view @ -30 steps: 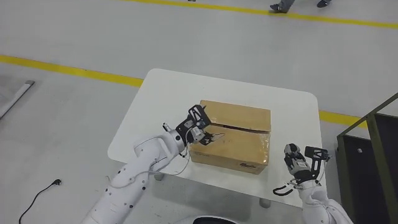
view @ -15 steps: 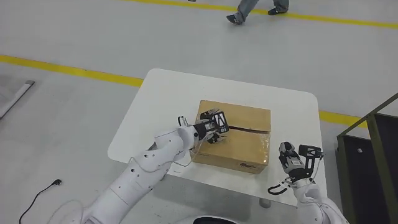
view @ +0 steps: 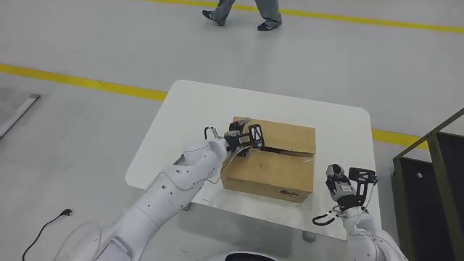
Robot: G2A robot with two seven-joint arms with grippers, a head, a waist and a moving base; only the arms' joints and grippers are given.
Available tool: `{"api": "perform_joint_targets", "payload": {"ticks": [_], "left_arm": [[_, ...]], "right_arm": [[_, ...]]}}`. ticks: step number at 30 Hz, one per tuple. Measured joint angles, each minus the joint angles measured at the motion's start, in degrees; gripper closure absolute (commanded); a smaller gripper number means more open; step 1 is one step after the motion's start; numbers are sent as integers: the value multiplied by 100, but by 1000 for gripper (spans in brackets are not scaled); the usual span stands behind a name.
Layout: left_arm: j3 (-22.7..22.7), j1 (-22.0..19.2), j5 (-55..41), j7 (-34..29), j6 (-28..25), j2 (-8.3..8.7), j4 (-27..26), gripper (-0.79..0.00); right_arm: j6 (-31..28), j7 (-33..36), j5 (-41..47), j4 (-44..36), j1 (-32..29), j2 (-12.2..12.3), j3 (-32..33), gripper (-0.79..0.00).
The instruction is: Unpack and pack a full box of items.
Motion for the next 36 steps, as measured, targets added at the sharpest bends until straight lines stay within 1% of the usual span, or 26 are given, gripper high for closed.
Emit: {"api": "perform_joint_targets", "payload": {"ticks": [1, 2, 4, 5, 6, 7, 14, 19, 24, 29, 30, 31, 33, 36], "left_arm": [[4, -11, 28, 37, 15, -9, 35, -397], [5, -26, 47, 86, 26, -20, 83, -354], [10, -53, 89, 143, 38, -37, 144, -234], [12, -68, 116, 175, 45, -48, 182, -105], [13, -79, 137, 195, 49, -55, 209, -31], [12, -90, 156, 216, 52, -62, 234, 0], [-87, -136, 109, 479, 60, -99, 350, 0], [-280, -92, -57, 634, -91, -65, 263, 0], [-539, 98, -76, 612, -275, 45, -68, 0], [-814, 391, 10, 411, -534, 187, -660, 0], [-872, 447, 13, 365, -545, 209, -757, -446], [-928, 498, 15, 317, -541, 229, -842, -785], [-1032, 577, 17, 209, -501, 258, -966, -785], [-1086, 510, 8, 175, -388, 243, -997, -785]], "right_arm": [[4, -1, -2, -1, 0, -3, 1, 0], [9, -1, -5, -3, 1, -7, 2, 0], [20, 4, -5, -6, 1, -14, 4, 0], [31, 11, -4, -11, 1, -18, 6, 0], [40, 14, -4, -15, 2, -22, 8, 0], [48, 16, -4, -19, 3, -25, 10, 0], [93, 47, 11, -30, 19, -50, 29, 0], [127, 88, 82, -92, 56, -62, 94, 0], [182, 142, 370, -262, 97, -75, 273, 0], [190, 334, 657, -421, 122, -74, 510, 0], [182, 370, 676, -437, 123, -72, 544, 0], [175, 401, 688, -447, 125, -71, 573, 0], [169, 439, 740, -453, 131, -73, 619, 0], [163, 461, 776, -461, 146, -82, 637, 0]]}}
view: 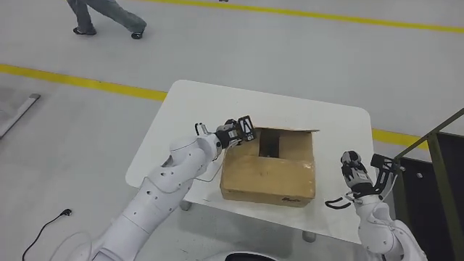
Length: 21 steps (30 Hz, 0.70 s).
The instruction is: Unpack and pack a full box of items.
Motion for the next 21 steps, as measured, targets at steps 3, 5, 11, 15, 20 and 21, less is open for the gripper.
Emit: {"api": "perform_joint_targets", "payload": {"ticks": [3, 5, 11, 15, 20, 21], "left_arm": [[58, -210, -26, 96, 165, -71, 192, -785], [149, -425, -43, 187, 301, -149, 450, -785], [573, -1130, 75, 548, 809, -454, 1516, -785], [850, -1514, 143, 658, 1239, -700, 2318, -785], [1073, -1834, -66, 639, 1637, -1036, 3297, -785], [1092, -1879, -103, 638, 1710, -1088, 3447, -785]], "right_arm": [[-13, 6, 56, -35, 17, -12, -4, 0], [-7, -1, 82, -73, 24, -21, -8, 0], [17, -9, 109, -168, 6, -38, 32, 0], [30, -9, 108, -202, -23, -47, 64, 0], [52, 2, 80, -272, -84, -60, 86, 0], [56, 7, 74, -286, -94, -62, 90, 0]]}}
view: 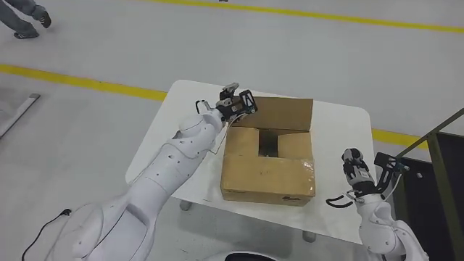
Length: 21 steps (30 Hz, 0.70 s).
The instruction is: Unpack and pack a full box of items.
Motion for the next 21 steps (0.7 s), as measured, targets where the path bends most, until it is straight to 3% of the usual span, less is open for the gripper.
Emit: {"api": "perform_joint_targets", "payload": {"ticks": [8, 21], "left_arm": [[42, -225, -391, -108, 341, -366, 928, -785], [191, -334, -339, -142, 331, -676, 1509, -785]], "right_arm": [[59, 71, -40, -84, -56, -16, 51, 0], [93, 167, -103, -145, -26, -51, -2, 0]]}}
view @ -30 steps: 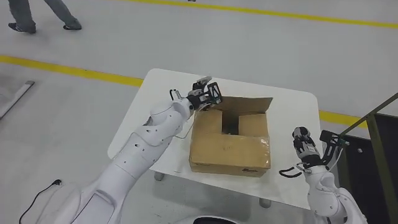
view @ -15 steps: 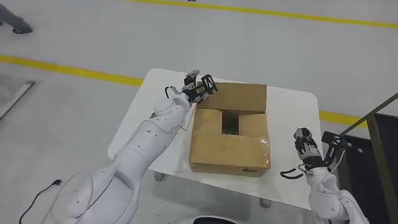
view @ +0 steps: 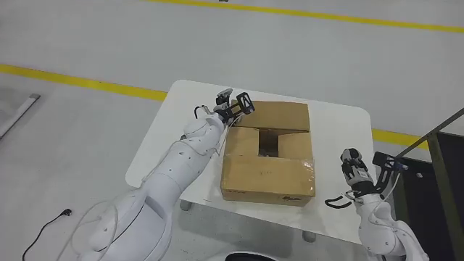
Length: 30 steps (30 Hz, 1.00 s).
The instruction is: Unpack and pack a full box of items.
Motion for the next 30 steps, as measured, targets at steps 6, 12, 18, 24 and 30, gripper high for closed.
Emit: {"api": "perform_joint_targets", "payload": {"ticks": [6, 12, 18, 24, 30], "left_arm": [[-224, -139, -428, 283, 20, -31, 69, -785], [-515, -255, -851, 849, -296, 76, -12, -785], [-925, -94, -1503, 1112, -1329, 288, -461, -785], [-1329, 380, -1857, 522, -2773, 630, -1585, -785], [-2000, 1409, -1999, -771, -3621, 1092, -3630, -785]], "right_arm": [[19, -27, 127, -40, 19, -25, 8, 0], [-71, 23, 785, -196, 110, -45, 235, 0], [-619, 324, 903, -194, 238, -6, 488, 0], [-1598, 569, 548, 77, 348, 68, 701, 0], [-1925, 680, 269, 267, 414, 108, 811, 0]]}}
